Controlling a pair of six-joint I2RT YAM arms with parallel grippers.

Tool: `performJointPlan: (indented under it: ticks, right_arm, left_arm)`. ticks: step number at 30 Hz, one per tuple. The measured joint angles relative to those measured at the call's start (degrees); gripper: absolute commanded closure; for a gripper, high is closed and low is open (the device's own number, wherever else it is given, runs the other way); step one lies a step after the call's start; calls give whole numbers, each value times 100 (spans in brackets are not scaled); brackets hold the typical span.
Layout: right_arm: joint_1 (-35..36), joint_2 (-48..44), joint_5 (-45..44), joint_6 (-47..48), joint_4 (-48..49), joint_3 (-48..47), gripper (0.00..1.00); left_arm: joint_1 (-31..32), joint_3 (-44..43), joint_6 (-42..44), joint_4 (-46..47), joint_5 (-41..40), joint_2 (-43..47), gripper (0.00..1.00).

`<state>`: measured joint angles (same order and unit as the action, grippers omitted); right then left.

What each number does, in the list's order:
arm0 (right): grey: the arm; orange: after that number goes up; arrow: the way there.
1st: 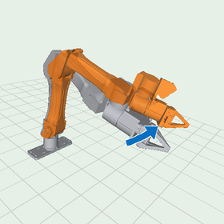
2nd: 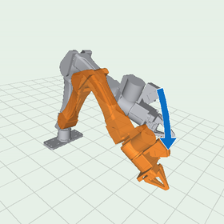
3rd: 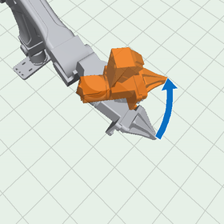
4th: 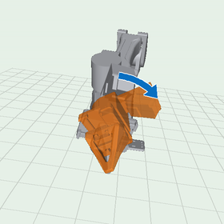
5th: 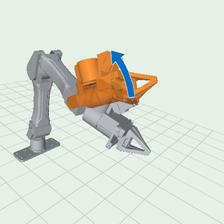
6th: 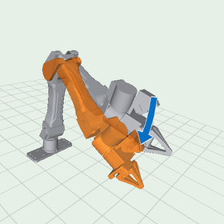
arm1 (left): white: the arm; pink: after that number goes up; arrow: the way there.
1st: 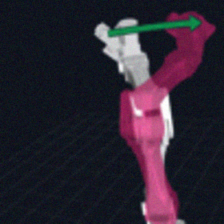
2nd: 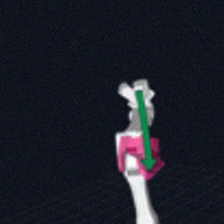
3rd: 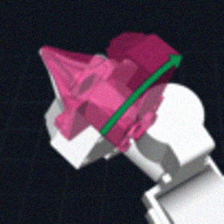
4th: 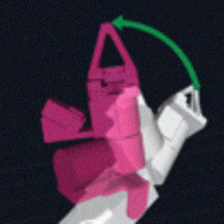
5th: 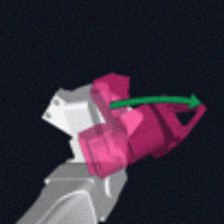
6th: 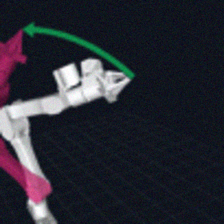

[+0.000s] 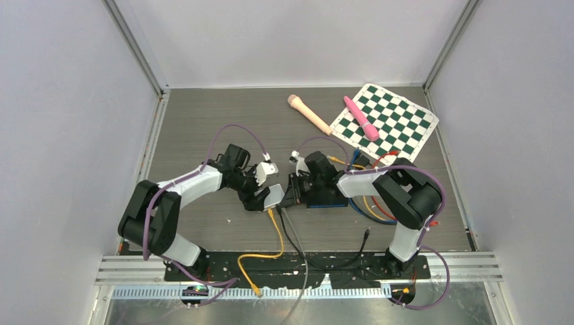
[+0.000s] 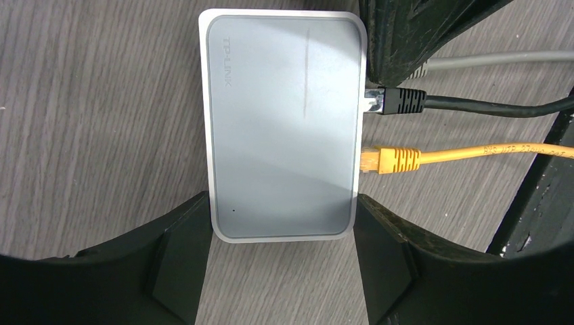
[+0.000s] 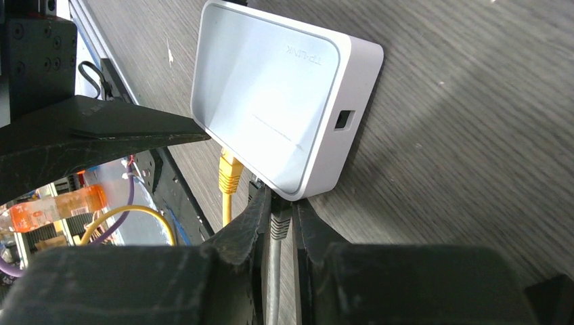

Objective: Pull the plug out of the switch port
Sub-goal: Pull the connector from the switch port.

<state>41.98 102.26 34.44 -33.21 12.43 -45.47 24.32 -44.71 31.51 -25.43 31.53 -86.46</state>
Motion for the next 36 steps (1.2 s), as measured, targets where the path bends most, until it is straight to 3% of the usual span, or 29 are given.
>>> performJointPlan:
  ticks: [14,23,28,36]
  right_arm:
    - [341,391,114,17,-184,-581,95]
    - [356,498,243,-282,350,-363,95]
    - [391,498,623,-334,48,-131,95]
    - [393,402,603,-332,-103,-76,95]
  left_arm:
    - [4,140,-291,-706,-785,678,100]
    - [50,140,-402,-804,-1080,625,100]
    - [-105,155,-409,-647,-1727,562,100]
    - [-109,201,-323,-610,-1762,627,97]
